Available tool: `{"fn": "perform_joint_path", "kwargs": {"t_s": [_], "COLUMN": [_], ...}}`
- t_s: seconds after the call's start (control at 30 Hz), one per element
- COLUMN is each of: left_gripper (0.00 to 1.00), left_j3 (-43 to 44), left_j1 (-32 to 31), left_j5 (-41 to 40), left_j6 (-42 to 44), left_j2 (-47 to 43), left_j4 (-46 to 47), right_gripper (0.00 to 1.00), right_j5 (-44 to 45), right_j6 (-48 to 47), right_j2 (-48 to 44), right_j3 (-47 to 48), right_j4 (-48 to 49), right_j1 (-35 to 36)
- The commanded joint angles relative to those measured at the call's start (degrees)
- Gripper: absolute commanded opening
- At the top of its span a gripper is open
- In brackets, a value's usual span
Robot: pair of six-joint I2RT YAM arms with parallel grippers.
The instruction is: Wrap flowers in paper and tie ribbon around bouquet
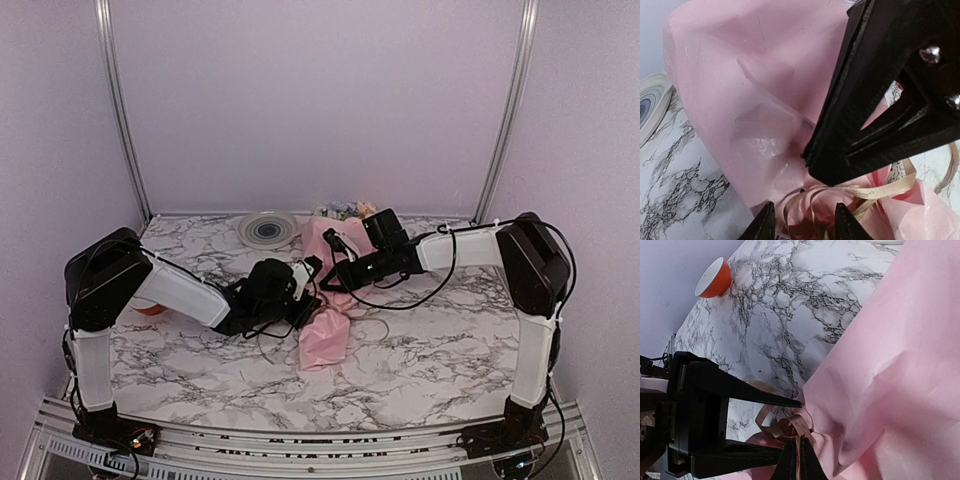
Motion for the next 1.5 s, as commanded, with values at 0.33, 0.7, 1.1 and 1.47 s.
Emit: {"fn": "perform_joint_path", "kwargs": {"t_s": [0.33, 0.7, 1.1, 1.47], "left_gripper": [0.28, 0.24, 0.22, 0.12], "left_j3": [-1.44, 4.52, 6.13, 7.19], "left_j1": [4.78, 6.03, 6.05, 6.05], "left_j5": [11.19, 12.38, 17.33, 13.83], "left_j6": [-2.29, -0.06, 1.15, 1.99], "left_j2": [-11.55, -4.56, -2.56, -1.35], "left_j4": [-10.26, -16.33, -15.93, -15.65], "right_gripper": [0.08, 0.12, 0.14, 0.13], "right_j5": [-1.20, 1.43, 0.83, 0.39], "right_j6": [-1.65, -2.36, -2.26, -2.92], "right_j2": [-0.74, -2.97, -3.77, -2.85], "right_j3": [2.95, -0.09, -2.98, -3.02], "right_j4": [-2.84, -5.32, -5.63, -5.88], "right_j1": [-0.48, -0.48, -0.13, 0.39]}}
